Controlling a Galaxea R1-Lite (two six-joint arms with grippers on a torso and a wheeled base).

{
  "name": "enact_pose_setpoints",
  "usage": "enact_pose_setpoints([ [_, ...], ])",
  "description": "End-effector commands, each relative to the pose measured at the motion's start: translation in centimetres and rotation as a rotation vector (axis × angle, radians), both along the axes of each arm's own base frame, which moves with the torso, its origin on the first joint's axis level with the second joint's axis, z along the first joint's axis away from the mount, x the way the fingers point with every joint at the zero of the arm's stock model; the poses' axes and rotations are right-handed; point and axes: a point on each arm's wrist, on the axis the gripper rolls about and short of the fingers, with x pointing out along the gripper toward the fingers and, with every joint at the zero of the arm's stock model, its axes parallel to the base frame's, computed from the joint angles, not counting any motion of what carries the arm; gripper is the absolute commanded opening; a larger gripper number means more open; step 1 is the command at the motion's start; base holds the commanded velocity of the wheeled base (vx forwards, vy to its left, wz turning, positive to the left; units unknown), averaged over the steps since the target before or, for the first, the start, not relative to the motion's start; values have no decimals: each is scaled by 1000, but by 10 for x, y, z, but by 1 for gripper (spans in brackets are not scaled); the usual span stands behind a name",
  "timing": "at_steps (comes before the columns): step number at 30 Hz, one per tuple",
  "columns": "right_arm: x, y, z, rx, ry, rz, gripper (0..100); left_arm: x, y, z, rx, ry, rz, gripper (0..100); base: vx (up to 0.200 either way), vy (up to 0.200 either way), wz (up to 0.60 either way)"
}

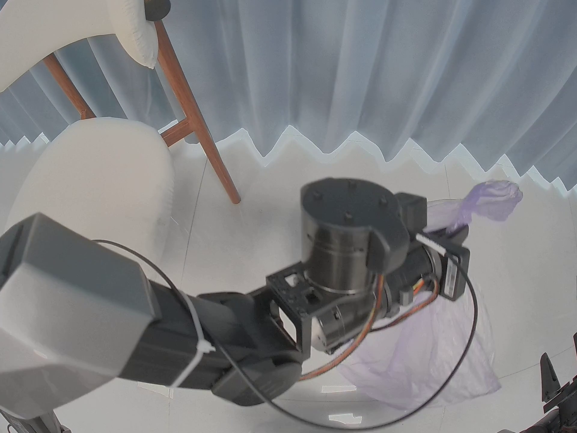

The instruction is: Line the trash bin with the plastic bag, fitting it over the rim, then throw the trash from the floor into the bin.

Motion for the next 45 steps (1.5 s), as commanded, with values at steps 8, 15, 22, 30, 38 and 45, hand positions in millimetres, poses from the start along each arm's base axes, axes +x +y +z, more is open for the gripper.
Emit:
enact_pose_setpoints([
  [8,0,0,-5,0,1,0,100,42,17,47,-137,-97,86,0,0,0,0],
  [15,0,0,-5,0,1,0,100,51,30,29,-82,-70,124,0,0,0,0],
  [22,0,0,-5,0,1,0,100,41,44,14,-25,-54,130,0,0,0,0],
  [30,0,0,-5,-2,1,0,100,67,77,8,45,-109,209,0,0,0,0],
  [38,0,0,-5,-2,1,0,100,81,82,21,33,-166,230,0,125,0,0],
  [45,0,0,-5,0,2,0,100,77,71,20,38,-162,191,0,200,0,0],
])
